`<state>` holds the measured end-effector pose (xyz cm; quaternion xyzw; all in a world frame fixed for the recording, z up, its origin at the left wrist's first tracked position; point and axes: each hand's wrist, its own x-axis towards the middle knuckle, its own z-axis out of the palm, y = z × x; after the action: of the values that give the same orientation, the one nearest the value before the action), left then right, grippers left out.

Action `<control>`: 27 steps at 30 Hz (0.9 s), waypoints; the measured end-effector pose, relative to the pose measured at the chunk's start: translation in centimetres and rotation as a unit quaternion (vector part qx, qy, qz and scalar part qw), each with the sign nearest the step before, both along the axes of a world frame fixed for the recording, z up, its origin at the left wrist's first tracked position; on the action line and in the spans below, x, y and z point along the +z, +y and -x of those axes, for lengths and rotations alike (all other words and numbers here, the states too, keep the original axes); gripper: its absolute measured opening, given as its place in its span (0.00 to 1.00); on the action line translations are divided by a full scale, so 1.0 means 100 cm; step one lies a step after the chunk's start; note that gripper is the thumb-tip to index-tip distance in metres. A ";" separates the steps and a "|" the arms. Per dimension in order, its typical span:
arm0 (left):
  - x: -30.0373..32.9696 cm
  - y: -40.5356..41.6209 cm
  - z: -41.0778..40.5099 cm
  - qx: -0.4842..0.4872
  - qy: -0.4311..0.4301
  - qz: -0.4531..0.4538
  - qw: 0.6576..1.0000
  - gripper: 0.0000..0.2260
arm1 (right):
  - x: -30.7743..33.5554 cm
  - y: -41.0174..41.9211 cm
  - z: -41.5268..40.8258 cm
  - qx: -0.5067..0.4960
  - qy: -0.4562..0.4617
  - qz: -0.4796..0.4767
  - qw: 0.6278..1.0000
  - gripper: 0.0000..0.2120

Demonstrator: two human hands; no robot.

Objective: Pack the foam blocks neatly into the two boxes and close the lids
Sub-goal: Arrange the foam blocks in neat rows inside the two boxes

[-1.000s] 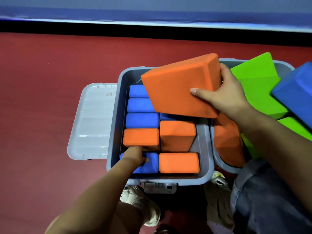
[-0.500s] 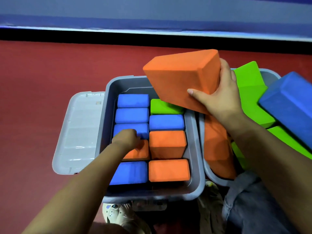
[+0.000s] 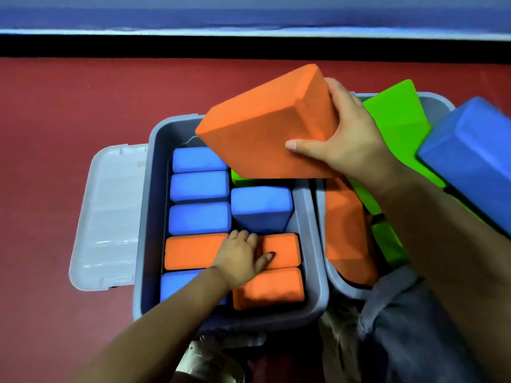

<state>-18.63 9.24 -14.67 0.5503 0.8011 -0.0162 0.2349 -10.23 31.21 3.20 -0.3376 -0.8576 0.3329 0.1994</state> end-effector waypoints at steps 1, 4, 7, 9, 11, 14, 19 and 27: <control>0.003 0.000 0.003 0.016 -0.032 0.004 0.999 0.25 | 0.002 0.001 -0.002 0.006 -0.005 0.003 1.000 0.44; 0.010 0.012 0.028 0.154 -0.169 -0.027 0.973 0.14 | 0.006 0.002 -0.008 0.038 -0.033 0.019 0.999 0.43; 0.013 0.019 0.048 0.207 -0.200 -0.007 0.958 0.11 | 0.007 0.001 -0.012 0.054 -0.047 0.031 0.997 0.42; 0.015 0.017 0.047 0.154 -0.201 0.042 0.967 0.09 | 0.010 0.003 -0.015 0.058 -0.061 0.039 0.996 0.42; 0.021 0.010 0.042 0.098 -0.200 0.066 0.973 0.09 | 0.010 0.003 -0.018 0.077 -0.078 0.078 0.991 0.41; 0.022 -0.005 0.045 0.072 -0.229 0.093 0.966 0.15 | 0.002 -0.003 -0.018 0.125 -0.115 0.135 0.976 0.42; 0.014 -0.023 0.052 0.055 -0.255 0.093 0.961 0.20 | -0.015 -0.007 -0.013 0.147 -0.148 0.120 0.971 0.43; 0.017 -0.026 0.059 -0.012 -0.206 0.117 0.971 0.23 | -0.020 -0.002 -0.019 0.111 -0.137 0.070 0.982 0.47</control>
<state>-24.51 6.65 -12.92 0.5199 0.7213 0.0008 0.4577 -8.29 31.02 1.19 -0.2961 -0.8835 0.3625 0.0179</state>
